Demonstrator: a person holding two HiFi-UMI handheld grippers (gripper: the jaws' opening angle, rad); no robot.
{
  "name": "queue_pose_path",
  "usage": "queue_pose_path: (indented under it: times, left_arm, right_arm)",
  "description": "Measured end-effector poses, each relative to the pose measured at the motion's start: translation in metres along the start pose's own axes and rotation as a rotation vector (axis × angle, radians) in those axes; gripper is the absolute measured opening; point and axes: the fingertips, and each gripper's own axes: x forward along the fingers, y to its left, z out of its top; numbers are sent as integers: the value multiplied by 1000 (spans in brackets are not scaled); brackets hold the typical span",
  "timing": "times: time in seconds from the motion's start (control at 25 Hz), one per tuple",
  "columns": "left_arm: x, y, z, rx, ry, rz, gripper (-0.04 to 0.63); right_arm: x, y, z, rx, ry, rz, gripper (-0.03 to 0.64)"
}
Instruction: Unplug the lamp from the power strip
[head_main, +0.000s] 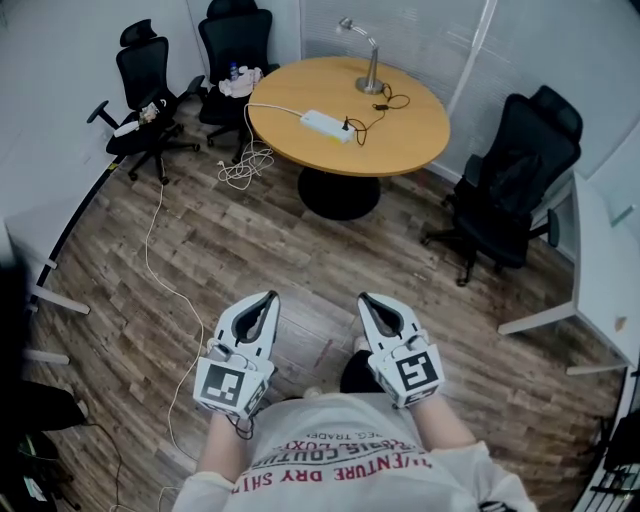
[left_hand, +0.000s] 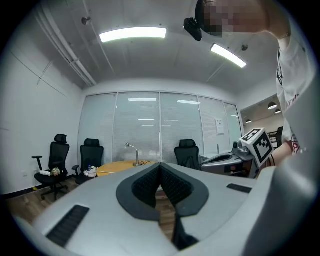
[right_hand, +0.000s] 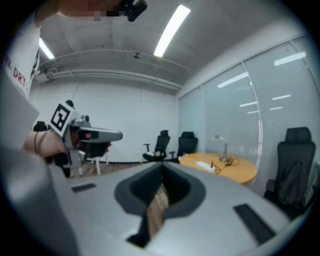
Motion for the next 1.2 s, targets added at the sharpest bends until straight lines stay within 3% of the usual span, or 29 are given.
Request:
queue_pose_path:
  times: [0.24, 0.76, 1.0, 1.2]
  left_arm:
    - [63, 21, -9, 5, 17, 49, 28]
    - [252, 41, 9, -4, 16, 148, 28]
    - [313, 49, 0, -5, 47, 119, 28]
    - [357, 85, -11, -33, 57, 97, 28]
  right_arm:
    - [54, -58, -1, 2, -10, 52, 29]
    - [144, -239, 13, -60, 17, 128, 29]
    - [177, -286, 8, -69, 49, 134, 29]
    - [220, -310, 1, -66, 87, 119, 29]
